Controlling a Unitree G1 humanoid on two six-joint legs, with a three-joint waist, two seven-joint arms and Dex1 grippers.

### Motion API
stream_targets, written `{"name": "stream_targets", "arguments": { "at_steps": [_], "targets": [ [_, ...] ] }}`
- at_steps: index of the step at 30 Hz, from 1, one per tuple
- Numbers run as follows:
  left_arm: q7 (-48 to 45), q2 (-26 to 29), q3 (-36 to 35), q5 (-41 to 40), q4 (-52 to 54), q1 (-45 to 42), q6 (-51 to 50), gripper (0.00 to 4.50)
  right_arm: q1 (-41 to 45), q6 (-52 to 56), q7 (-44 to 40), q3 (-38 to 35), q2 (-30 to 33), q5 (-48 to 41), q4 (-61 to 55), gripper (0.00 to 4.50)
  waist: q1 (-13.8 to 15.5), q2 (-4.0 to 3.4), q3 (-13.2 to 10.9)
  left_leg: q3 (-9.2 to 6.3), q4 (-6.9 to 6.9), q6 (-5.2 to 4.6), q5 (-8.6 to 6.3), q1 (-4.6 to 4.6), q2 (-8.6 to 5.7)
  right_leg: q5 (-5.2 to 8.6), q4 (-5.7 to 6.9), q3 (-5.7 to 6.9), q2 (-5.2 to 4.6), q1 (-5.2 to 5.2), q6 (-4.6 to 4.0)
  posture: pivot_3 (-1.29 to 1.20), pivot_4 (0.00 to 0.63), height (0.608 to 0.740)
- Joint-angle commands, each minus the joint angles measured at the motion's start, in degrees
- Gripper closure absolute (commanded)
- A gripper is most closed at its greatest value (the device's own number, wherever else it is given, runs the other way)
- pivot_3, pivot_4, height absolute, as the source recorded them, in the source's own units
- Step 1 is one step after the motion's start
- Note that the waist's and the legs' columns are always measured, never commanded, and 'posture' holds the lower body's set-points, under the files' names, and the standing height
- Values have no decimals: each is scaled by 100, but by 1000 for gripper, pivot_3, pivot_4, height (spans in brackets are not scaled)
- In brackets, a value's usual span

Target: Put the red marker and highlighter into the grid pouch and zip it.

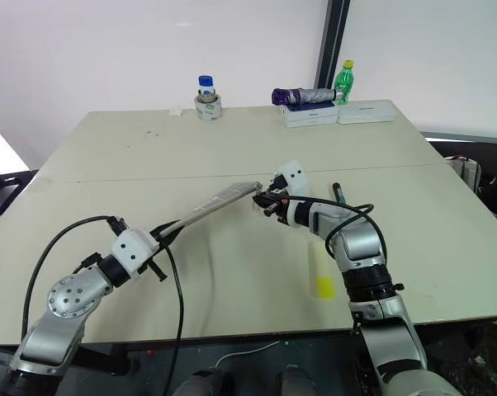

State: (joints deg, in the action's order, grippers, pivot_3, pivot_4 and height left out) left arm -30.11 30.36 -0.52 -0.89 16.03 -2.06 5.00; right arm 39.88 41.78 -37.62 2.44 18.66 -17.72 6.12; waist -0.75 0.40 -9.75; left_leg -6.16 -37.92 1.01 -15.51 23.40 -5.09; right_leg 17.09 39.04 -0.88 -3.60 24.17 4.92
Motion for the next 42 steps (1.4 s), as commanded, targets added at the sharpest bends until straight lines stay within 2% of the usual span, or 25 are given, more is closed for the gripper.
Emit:
{"name": "stream_targets", "arguments": {
  "at_steps": [1,10,21,29,40,42],
  "targets": [
    [73,-73,95,92,305,-21,-84,4500,147,-75,-66,146,19,-5,-394,4453,-1,0,0,0,0,0,0,0,0,0,0,0,0,0,0,0,150,740],
    [248,-572,488,225,317,-318,-466,4500,-151,106,-308,1036,246,129,-1530,4453,9,2,1,0,-1,0,0,0,0,0,0,0,0,-1,0,0,150,740],
    [273,-926,817,274,291,-594,-640,4500,-277,466,-553,1726,161,-45,-2509,4453,12,3,2,-1,-3,0,0,0,0,0,0,1,0,-3,0,0,150,740],
    [281,-1039,997,326,379,-513,-701,4500,-201,656,-527,1805,-26,-92,-2660,4453,14,3,2,-2,-3,0,0,0,-1,0,0,1,0,-2,0,0,150,740],
    [400,-1221,941,305,332,-507,-813,4500,-226,845,-570,1337,504,-165,-2811,4453,18,3,1,-2,-3,0,0,0,-1,0,0,1,0,-3,0,0,150,740],
    [448,-1288,934,283,299,-542,-840,4500,-209,969,-592,1203,611,-265,-2806,3918,17,3,1,-2,-4,-1,0,0,-1,0,0,1,0,-4,0,0,150,740]
  ]
}}
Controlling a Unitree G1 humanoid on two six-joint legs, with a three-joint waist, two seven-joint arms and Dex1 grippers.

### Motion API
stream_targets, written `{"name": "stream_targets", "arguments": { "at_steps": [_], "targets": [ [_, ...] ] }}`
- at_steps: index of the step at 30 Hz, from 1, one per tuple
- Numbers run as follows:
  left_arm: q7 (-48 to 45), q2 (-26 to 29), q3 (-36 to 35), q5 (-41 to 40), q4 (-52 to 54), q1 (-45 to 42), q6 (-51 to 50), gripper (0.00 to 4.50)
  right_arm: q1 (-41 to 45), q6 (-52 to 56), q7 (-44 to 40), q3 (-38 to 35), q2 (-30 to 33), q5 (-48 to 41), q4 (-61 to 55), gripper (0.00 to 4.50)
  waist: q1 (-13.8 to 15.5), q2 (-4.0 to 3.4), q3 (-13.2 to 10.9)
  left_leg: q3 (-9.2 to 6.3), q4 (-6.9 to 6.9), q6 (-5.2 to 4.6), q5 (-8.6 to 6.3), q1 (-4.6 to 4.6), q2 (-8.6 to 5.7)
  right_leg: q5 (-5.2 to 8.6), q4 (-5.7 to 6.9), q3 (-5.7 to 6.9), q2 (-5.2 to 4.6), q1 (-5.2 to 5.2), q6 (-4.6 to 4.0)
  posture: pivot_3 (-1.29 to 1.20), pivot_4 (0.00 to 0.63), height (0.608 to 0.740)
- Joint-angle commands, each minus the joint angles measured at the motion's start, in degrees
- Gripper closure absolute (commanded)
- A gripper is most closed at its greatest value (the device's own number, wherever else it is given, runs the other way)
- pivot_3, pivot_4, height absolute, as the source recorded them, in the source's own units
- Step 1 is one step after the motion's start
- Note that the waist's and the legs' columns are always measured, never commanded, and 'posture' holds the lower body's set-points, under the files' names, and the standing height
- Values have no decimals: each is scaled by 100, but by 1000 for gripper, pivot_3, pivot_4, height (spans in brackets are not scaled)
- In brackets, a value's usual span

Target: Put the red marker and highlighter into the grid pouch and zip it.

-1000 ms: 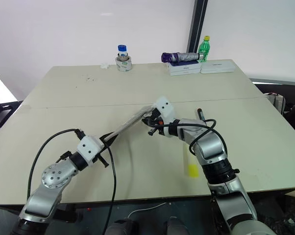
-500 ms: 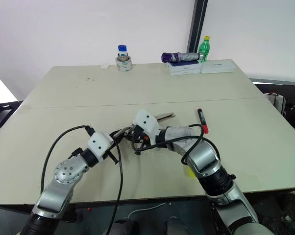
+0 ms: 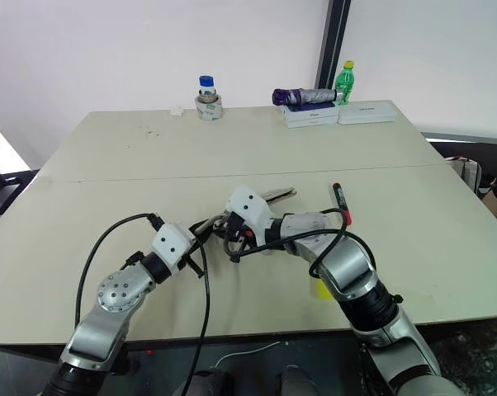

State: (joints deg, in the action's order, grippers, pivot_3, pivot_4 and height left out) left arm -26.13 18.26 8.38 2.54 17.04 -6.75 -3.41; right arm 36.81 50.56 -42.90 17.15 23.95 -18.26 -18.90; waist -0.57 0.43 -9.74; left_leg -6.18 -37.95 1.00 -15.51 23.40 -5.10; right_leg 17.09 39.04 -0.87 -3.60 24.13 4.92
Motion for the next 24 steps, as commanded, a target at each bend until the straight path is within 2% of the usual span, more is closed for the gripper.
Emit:
{"name": "stream_targets", "arguments": {
  "at_steps": [1,6,11,16,21,24],
  "targets": [
    [76,-123,46,-69,182,-98,-14,4500,80,93,-105,-307,179,-235,-357,3617,3,0,0,0,0,0,0,0,0,0,0,0,0,0,0,0,150,740],
    [158,-279,41,-52,97,-214,-84,4500,-46,254,-78,-942,656,-433,-500,1110,19,0,0,0,-1,0,0,0,0,0,0,0,0,-1,0,0,150,740],
    [144,-172,-84,-36,-64,-296,-18,4500,-312,1050,149,-1638,1763,-304,-83,1110,114,1,0,2,-5,-3,-2,0,-1,0,-3,0,-2,-5,0,0,150,740],
    [-60,59,-135,-133,-198,-333,228,4500,-707,2001,298,-2031,2297,-489,-30,1110,136,1,0,2,-4,-3,-2,0,1,0,-3,0,-1,-6,0,0,150,740],
    [-519,333,-214,-454,-367,-381,386,4500,-998,3400,637,-2361,2162,-761,-564,1110,130,0,0,3,-3,-4,-2,1,4,0,-3,1,-1,-5,0,0,150,740],
    [-683,473,-172,-482,-431,-396,542,4500,-1010,3880,829,-2452,2041,-828,-828,1110,134,1,0,3,-4,-4,-2,1,3,0,-3,0,-1,-7,0,0,150,740]
  ]
}}
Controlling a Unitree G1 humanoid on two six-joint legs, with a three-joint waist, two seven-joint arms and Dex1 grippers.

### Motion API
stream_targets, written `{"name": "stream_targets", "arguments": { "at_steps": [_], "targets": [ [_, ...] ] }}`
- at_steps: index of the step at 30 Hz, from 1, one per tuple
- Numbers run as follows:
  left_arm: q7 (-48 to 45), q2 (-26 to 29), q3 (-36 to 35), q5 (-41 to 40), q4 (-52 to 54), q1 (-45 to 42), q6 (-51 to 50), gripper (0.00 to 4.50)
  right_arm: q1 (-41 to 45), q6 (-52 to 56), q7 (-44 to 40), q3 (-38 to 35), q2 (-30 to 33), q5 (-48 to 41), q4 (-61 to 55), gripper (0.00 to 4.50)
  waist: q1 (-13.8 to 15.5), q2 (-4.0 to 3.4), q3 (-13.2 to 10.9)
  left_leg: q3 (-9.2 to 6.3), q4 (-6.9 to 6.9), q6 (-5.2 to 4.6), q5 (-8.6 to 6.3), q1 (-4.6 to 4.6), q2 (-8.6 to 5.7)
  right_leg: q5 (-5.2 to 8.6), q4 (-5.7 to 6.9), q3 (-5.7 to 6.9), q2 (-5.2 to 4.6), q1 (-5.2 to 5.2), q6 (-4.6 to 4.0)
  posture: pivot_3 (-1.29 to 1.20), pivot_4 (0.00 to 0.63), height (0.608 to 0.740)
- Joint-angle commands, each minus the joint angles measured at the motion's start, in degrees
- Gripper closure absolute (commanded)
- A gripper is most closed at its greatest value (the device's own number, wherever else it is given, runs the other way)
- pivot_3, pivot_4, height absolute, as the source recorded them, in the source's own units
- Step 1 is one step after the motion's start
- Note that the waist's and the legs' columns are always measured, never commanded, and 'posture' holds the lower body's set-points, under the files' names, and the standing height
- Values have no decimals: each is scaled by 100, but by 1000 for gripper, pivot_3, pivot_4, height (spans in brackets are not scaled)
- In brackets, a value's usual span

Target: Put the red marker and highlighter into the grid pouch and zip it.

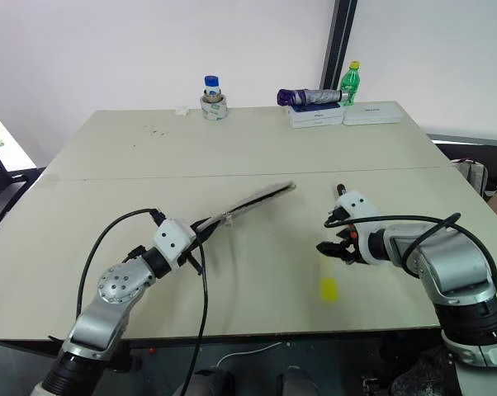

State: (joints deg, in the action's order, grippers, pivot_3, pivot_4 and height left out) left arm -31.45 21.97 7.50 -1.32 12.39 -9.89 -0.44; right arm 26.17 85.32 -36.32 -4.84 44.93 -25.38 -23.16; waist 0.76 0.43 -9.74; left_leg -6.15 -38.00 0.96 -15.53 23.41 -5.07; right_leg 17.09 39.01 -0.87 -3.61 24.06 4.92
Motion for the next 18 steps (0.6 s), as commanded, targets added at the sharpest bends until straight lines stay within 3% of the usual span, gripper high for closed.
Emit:
{"name": "stream_targets", "arguments": {
  "at_steps": [1,12,15,16,18],
  "targets": [
    [-195,146,-58,-76,12,-79,299,4500,15,557,266,-252,-86,-110,-501,1110,1,0,0,0,0,0,0,0,0,0,0,0,0,0,0,0,150,740],
    [-206,1,108,-56,-106,-84,382,4500,-885,718,1091,-121,-126,-595,-1126,1110,3,3,2,-2,-1,-5,-3,-2,-1,0,-5,4,-3,-9,0,0,150,740],
    [-213,-13,121,-59,-87,-73,378,4500,-802,718,1242,-130,-156,-672,-1064,1890,4,3,2,-1,-1,-5,-3,-3,-1,0,-5,4,-2,-10,1,0,150,740],
    [-216,-12,125,-58,-82,-68,383,4500,-759,718,1269,-127,-148,-697,-1029,2545,4,3,2,-1,-1,-5,-3,-3,-1,0,-5,4,-2,-10,1,0,150,740],
    [-217,-9,120,-61,-81,-61,384,4500,-691,718,1291,-117,-103,-736,-970,3364,1,3,2,-1,-1,-5,-3,-3,-1,0,-5,4,-2,-10,1,0,150,740]
  ]
}}
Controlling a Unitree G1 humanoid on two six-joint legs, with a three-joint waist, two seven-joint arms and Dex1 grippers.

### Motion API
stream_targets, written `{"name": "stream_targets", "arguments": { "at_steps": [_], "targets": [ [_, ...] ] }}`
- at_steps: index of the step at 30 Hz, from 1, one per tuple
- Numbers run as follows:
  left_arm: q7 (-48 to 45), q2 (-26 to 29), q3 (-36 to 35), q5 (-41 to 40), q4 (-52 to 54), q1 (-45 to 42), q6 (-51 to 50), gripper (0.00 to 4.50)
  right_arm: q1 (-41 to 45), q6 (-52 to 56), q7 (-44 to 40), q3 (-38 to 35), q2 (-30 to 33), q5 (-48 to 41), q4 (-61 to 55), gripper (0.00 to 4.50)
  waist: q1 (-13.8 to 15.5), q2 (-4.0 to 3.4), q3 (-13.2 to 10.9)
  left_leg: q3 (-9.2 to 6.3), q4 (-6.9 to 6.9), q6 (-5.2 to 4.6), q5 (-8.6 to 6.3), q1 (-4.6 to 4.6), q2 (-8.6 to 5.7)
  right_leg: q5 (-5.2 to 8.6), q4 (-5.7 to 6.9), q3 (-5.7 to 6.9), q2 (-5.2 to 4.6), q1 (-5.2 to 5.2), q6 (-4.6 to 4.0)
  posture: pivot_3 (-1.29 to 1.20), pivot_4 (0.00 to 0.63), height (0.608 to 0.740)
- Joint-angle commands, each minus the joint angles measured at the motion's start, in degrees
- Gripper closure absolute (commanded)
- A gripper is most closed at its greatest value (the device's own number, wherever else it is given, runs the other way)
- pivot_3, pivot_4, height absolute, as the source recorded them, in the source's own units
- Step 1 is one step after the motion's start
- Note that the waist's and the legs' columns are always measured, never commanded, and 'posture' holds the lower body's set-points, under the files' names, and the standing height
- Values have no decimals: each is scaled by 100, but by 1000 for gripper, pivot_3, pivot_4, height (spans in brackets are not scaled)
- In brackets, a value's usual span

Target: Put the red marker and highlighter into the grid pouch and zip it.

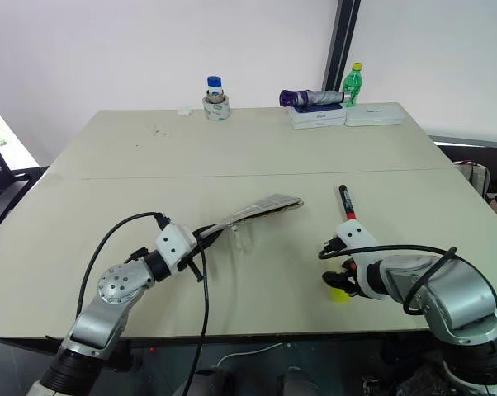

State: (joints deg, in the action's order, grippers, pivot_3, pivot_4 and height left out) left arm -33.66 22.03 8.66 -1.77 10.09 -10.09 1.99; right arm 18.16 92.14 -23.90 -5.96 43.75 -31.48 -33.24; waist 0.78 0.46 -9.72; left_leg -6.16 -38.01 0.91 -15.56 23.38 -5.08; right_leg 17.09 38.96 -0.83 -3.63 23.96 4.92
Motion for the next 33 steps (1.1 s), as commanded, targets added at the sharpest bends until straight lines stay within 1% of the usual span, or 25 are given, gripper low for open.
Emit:
{"name": "stream_targets", "arguments": {
  "at_steps": [1,3,6,8,9,12,17,24,33],
  "targets": [
    [9,-12,-3,-11,141,-42,146,4500,141,36,58,5,40,-133,55,3635,-1,0,0,0,0,0,0,0,0,0,0,0,0,0,0,0,150,740],
    [24,-6,-21,0,121,-49,157,4500,221,36,64,43,86,-114,67,3634,0,0,0,0,0,0,0,0,0,0,0,0,0,0,0,0,150,740],
    [93,-32,-85,-14,75,-85,129,4500,231,-1346,-323,462,638,223,-172,3634,1,-1,0,0,0,0,0,0,-1,0,0,0,0,1,0,0,150,740],
    [138,-93,-162,-132,74,-122,21,4500,228,-2827,-870,602,997,579,-233,3634,-3,-1,-1,2,0,0,0,0,-1,0,0,0,0,1,1,0,150,740],
    [137,-103,-184,-163,80,-137,-9,4500,260,-3273,-1111,643,1181,673,-219,3634,-4,-1,-1,2,-1,0,0,0,-1,0,0,1,1,1,1,0,150,740],
    [111,-84,-191,-135,83,-168,8,4500,466,-3768,-1583,623,1501,704,-53,3634,-7,0,-1,2,-1,0,0,0,1,1,0,3,5,0,2,0,150,740],
    [130,-75,-163,-48,57,-227,63,4500,807,-3722,-1885,688,1590,626,104,3634,2,2,-2,1,-3,0,0,0,1,1,0,3,3,-2,2,0,150,740],
    [222,-90,-62,141,36,-213,204,4500,1398,-3026,-1754,855,1195,499,454,3634,3,2,-2,0,-2,0,0,0,2,1,0,1,3,0,2,0,150,740],
    [204,-115,38,268,118,-195,282,4500,1691,-2582,-1657,1121,919,543,659,3634,2,1,-2,0,-2,0,0,1,1,1,-1,2,1,1,2,0,150,740]
  ]
}}
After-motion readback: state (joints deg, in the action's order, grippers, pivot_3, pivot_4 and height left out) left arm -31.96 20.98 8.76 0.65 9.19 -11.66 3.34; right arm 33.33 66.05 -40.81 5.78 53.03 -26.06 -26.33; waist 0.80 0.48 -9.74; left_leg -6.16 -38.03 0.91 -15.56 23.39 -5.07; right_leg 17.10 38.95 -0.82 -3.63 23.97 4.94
